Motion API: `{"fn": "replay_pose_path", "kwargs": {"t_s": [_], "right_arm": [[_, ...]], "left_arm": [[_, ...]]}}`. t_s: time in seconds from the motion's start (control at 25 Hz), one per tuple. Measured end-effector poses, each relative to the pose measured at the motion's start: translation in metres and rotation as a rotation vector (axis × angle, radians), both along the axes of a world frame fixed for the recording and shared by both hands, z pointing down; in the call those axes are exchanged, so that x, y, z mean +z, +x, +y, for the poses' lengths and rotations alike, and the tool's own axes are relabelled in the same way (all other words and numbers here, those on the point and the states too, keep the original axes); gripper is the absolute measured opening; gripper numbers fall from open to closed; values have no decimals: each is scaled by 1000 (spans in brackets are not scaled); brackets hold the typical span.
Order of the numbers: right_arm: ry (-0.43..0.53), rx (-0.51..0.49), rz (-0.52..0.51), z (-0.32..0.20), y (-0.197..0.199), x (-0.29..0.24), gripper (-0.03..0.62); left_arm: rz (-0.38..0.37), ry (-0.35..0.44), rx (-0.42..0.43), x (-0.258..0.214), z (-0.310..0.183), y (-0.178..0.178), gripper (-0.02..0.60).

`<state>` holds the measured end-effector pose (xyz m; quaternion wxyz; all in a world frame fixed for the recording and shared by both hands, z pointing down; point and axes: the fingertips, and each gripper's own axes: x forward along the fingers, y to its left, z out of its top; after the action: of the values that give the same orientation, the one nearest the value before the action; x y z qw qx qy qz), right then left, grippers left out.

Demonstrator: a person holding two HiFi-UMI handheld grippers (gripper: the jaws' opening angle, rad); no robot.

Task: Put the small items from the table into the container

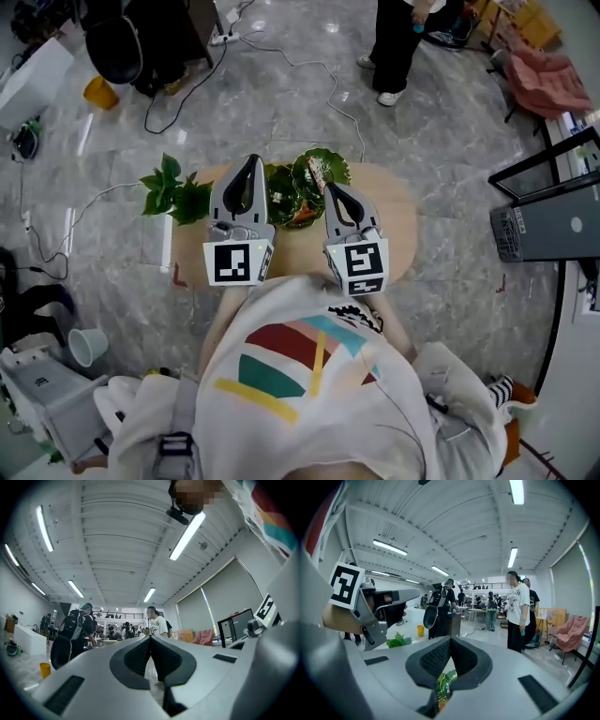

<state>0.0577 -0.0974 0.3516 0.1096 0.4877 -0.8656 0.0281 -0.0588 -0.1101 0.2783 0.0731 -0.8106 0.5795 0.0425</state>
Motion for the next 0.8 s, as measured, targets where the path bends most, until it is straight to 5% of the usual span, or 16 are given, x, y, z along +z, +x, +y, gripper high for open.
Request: {"fn": "replay_pose_path", "kwargs": {"t_s": [0.4,0.8], "right_arm": [[69,37,-75,-6,-8,-32,12],[103,-44,15,8,-23,-35,14]], "left_arm": [[-80,51,-4,-5,8,-2,8],[-80,32,-47,0,17,-9,8]]}}
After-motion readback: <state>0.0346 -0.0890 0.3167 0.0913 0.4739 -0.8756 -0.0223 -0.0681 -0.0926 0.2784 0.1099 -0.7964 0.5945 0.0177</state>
